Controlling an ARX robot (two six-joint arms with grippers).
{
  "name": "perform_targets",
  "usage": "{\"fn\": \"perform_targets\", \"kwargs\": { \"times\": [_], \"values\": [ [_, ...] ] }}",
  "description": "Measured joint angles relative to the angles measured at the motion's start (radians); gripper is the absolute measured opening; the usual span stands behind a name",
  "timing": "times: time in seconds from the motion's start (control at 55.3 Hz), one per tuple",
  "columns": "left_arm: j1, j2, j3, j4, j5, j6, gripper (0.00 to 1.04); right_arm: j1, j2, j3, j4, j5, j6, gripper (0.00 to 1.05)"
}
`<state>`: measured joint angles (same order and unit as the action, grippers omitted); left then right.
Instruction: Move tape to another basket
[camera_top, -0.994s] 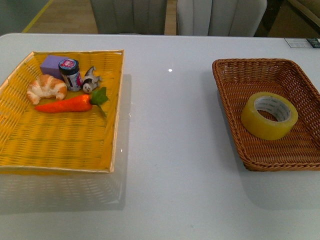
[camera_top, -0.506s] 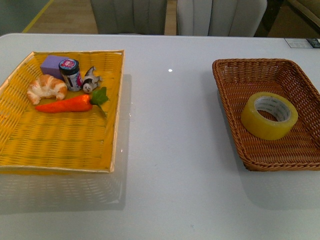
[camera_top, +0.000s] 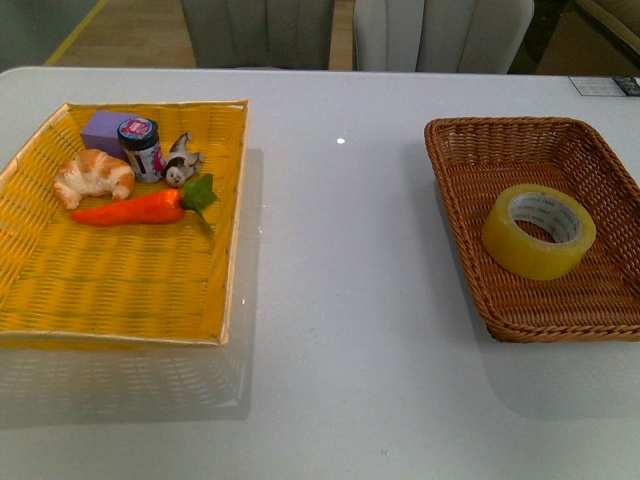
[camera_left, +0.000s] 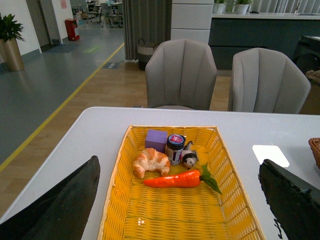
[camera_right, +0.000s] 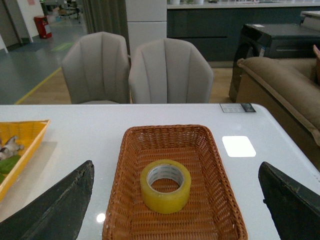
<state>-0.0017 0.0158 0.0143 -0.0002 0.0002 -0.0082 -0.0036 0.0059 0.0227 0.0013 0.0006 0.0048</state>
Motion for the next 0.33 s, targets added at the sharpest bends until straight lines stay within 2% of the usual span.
{"fn": "perform_targets", "kwargs": {
  "times": [0.325],
  "values": [
    [0.000, 0.000, 0.000, 0.000, 0.000, 0.000, 0.96, 0.000, 0.000, 0.000, 0.000, 0.000, 0.000, 0.96]
  ]
}}
